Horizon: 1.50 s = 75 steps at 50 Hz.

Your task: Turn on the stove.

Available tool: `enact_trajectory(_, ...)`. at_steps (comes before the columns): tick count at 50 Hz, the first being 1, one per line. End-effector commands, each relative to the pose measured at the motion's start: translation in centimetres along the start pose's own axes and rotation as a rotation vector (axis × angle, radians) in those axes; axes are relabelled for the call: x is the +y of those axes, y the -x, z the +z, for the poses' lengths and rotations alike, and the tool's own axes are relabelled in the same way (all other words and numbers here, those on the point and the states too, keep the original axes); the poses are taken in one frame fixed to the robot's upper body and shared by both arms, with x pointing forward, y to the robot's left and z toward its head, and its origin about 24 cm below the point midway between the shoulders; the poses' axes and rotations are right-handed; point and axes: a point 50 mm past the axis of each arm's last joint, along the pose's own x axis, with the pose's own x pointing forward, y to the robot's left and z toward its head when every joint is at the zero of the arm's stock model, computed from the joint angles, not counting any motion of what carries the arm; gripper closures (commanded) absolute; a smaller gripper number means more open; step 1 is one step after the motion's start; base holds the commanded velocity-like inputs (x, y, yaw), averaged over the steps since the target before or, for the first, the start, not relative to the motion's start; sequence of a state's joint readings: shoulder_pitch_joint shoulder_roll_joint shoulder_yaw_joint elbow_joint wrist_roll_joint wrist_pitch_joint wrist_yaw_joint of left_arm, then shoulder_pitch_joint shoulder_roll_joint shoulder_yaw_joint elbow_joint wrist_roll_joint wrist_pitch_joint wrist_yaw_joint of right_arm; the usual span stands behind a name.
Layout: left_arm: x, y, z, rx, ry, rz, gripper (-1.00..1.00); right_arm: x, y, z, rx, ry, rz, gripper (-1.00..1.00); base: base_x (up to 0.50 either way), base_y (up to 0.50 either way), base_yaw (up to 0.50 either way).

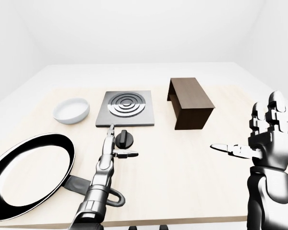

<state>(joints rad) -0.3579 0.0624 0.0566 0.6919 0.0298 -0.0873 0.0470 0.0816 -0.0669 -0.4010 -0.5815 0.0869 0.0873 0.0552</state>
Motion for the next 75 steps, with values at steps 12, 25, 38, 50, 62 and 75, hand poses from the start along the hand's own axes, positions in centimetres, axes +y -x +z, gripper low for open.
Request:
enact_trajectory(12,-0.2,0.0,-0.8,0.041,-0.003,-0.008,-1.00,0.0,0.0,-0.2,0.010,0.000,0.000,-1.00,0.00,0.00,0.00)
enact_trajectory(25,0.0,0.4,0.7,-0.044,0.008,-0.002,-1.00,0.0,0.1,-0.2,0.010,0.000,0.000,-1.00,0.00,0.00,0.00)
enact_trajectory(38,-0.3,0.7,1.0,-0.071,0.011,-0.012,-1.00,0.0,0.1,-0.1,0.007,0.000,0.000,-1.00,0.00,0.00,0.00)
enact_trajectory(50,-0.9,1.3,1.5,-0.111,0.011,-0.034,-1.00,0.0,0.0,-0.4,0.019,0.000,0.000,-1.00,0.00,0.00,0.00)
enact_trajectory(62,-1.5,1.9,1.5,-0.122,0.003,-0.055,-1.00,0.0,0.0,-0.2,0.009,0.001,0.000,-1.00,0.00,0.00,0.00)
enact_trajectory(75,-1.7,1.8,0.8,-0.093,0.001,-0.061,-1.00,0.0,0.0,-0.2,0.010,0.000,0.000,-1.00,0.00,0.00,0.00)
